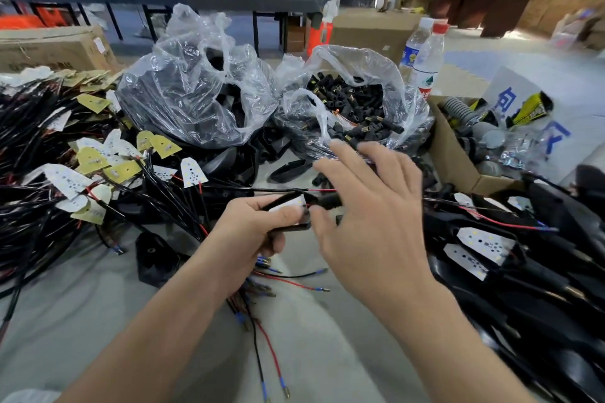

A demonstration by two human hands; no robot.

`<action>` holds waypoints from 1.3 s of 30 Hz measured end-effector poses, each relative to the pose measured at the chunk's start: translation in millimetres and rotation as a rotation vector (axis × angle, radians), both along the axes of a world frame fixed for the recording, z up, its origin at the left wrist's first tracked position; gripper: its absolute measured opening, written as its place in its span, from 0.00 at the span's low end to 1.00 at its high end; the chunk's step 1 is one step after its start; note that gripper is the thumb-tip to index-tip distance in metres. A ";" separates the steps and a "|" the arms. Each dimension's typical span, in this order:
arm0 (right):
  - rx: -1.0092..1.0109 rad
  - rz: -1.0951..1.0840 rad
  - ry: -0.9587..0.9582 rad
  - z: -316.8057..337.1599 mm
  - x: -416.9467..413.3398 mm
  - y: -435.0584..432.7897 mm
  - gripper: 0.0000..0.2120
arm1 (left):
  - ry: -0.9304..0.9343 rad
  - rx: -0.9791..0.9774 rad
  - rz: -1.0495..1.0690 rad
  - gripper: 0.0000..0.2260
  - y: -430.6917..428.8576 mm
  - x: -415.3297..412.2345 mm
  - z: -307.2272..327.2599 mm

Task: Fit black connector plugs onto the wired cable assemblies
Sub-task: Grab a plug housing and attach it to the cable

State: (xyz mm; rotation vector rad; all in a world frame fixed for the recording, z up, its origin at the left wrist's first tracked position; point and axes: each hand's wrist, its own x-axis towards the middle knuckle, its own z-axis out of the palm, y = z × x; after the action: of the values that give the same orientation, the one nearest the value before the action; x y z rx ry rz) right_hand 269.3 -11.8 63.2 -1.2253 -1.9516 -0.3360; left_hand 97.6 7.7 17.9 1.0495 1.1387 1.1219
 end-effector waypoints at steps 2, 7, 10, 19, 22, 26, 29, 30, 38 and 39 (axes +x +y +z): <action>-0.166 -0.020 -0.181 11.6 8.4 -5.8 0.16 | 0.011 -0.018 -0.019 0.04 -3.0 -0.6 8.2; -0.319 -0.119 -0.294 46.3 44.7 -20.6 0.07 | -0.228 -0.116 0.081 0.09 -7.5 21.1 31.5; -0.297 -0.236 -0.288 63.2 73.5 -36.7 0.06 | -0.501 -0.160 0.005 0.12 -12.7 48.1 47.8; -0.437 -0.540 -0.157 52.9 157.7 -79.6 0.10 | -0.288 -0.210 -0.130 0.09 -6.9 150.4 52.8; -0.440 -0.618 -0.078 47.8 183.9 -77.6 0.10 | -0.319 -0.225 -0.161 0.04 -3.3 178.9 50.1; -0.432 -0.702 -0.022 26.4 205.0 -70.6 0.10 | -0.148 -0.075 -0.159 0.15 -2.7 198.9 44.3; -0.289 -0.621 0.001 6.5 202.2 -68.0 0.13 | 0.011 0.108 -0.162 0.15 -6.7 200.8 37.8; -0.232 -0.575 -0.010 0.4 198.2 -66.9 0.16 | 0.032 0.148 -0.158 0.16 -8.0 199.2 35.5; -0.108 -0.229 0.042 -35.8 113.9 -41.5 0.17 | 0.514 0.284 -0.018 0.08 -7.5 150.8 20.8; -0.141 -0.208 0.075 -39.3 104.0 -37.0 0.18 | 0.615 0.328 0.039 0.13 -7.4 140.5 18.2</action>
State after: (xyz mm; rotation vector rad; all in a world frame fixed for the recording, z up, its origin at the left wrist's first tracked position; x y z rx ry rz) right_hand 373.3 -48.7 24.0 -1.5166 -1.8123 -0.2565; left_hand 238.2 0.4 36.1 1.7109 1.4827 1.0665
